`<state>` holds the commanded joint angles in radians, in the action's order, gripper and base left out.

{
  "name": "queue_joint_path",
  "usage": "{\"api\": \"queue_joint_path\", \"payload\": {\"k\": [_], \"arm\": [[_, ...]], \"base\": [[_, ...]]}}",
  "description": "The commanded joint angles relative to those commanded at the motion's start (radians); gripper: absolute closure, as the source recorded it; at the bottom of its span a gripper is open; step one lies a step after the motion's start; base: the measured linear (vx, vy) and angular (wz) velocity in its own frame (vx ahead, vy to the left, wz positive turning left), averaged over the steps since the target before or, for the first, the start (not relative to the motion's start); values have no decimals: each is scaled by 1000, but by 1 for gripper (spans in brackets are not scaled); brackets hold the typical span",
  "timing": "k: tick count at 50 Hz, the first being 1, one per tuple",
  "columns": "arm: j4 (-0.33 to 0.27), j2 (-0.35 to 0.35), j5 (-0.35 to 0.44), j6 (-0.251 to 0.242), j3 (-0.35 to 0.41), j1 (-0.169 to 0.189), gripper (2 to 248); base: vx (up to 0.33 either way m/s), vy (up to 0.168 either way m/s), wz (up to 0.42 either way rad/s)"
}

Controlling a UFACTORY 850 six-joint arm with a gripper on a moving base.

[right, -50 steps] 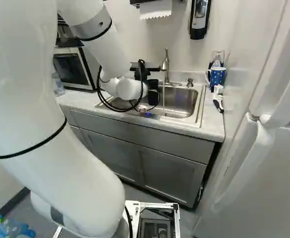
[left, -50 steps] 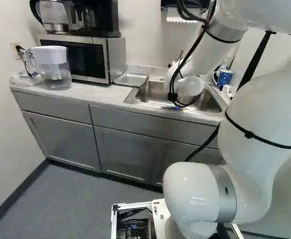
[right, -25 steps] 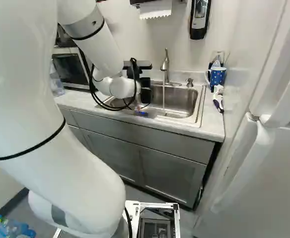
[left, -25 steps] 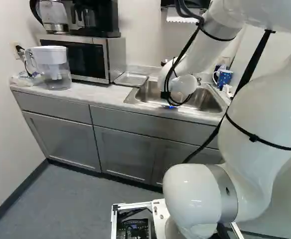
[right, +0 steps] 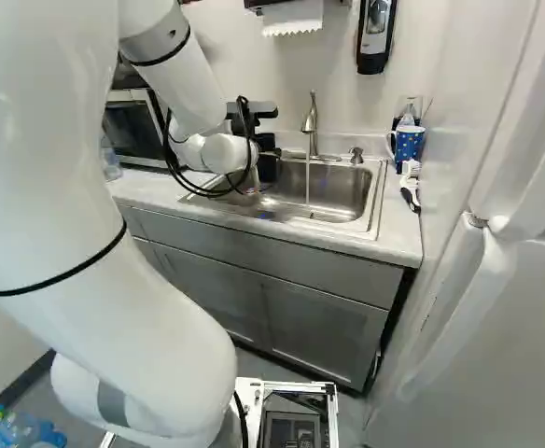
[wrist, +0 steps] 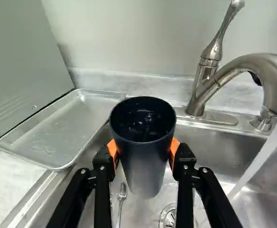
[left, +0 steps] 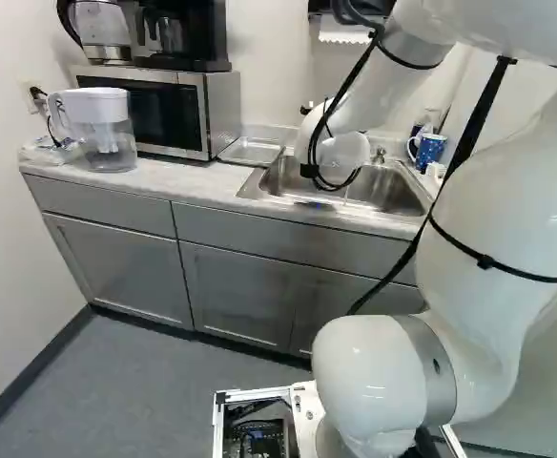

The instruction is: Rinse the cup and place it in the tray

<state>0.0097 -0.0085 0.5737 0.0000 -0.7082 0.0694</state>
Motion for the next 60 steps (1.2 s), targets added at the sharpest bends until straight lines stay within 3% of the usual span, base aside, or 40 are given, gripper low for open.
{"api": "queue_joint_path", "payload": {"k": [45,60], "arm": [[0,53,0,0,-17,0,127],[0,53,0,117,-17,0,127]], "base": [[0,0,0],[0,0,0]]}}
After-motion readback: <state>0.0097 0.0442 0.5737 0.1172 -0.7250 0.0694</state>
